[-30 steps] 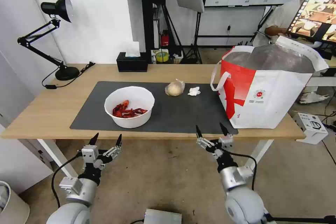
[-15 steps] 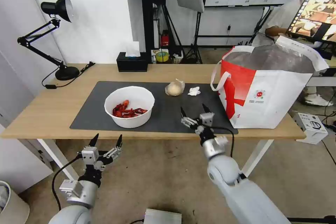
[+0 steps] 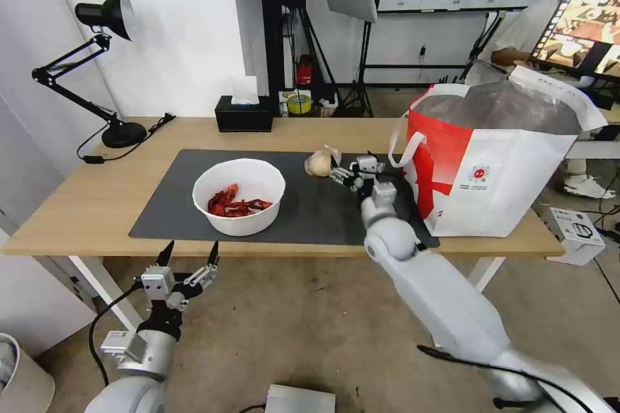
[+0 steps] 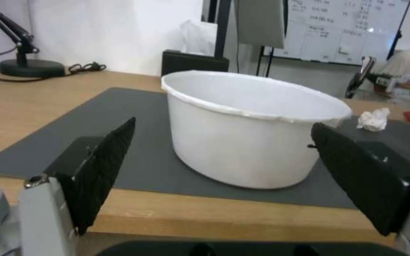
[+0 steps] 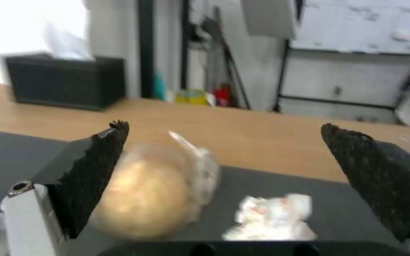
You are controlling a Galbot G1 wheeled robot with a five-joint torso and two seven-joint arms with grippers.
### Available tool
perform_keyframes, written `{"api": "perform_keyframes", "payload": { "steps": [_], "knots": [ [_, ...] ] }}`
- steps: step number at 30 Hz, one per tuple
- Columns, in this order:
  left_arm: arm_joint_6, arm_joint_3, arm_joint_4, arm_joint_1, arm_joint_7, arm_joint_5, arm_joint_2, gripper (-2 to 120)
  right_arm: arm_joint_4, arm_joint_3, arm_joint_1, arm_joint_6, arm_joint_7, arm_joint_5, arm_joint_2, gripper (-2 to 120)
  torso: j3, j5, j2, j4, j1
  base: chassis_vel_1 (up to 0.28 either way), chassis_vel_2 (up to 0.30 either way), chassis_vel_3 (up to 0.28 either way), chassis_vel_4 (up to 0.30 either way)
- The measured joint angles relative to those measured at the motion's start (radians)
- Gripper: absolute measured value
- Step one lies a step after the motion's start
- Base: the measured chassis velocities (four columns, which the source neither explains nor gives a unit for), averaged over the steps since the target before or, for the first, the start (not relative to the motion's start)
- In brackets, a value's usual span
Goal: Pick up the trash from the table and place it into the takeout bag.
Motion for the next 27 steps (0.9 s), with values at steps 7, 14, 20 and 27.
{"api": "perform_keyframes", "payload": {
  "steps": [7,14,20,27],
  "knots": [
    [-0.005,-0.012,-0.001,0.004,0.01,0.0,-0.019,100,-0.102,-0.029,0.093,-0.095,0.105,0.084,0.015,100,0.0,-0.0001,0.0,-0.0001,0.0,0.0,0.0,0.0,0.0],
    [-0.007,-0.021,-0.002,0.007,0.015,-0.001,-0.019,100,-0.152,-0.038,0.12,-0.131,0.111,0.125,0.007,100,0.0,-0.0001,0.0,-0.0002,0.0,0.0,0.0,0.0,0.0],
    [-0.011,-0.025,0.005,0.01,0.017,-0.001,-0.02,100,-0.189,-0.052,0.127,-0.141,0.112,0.15,0.011,100,0.0,-0.0002,0.0,-0.0002,0.0,0.0,0.0,0.0,0.0],
    [-0.014,-0.023,0.016,0.01,0.019,0.0,-0.023,100,-0.241,-0.056,0.139,-0.148,0.105,0.157,0.032,100,0.0,-0.0001,0.0,-0.0001,0.0,0.0,0.0,0.0,0.0]
  ]
}}
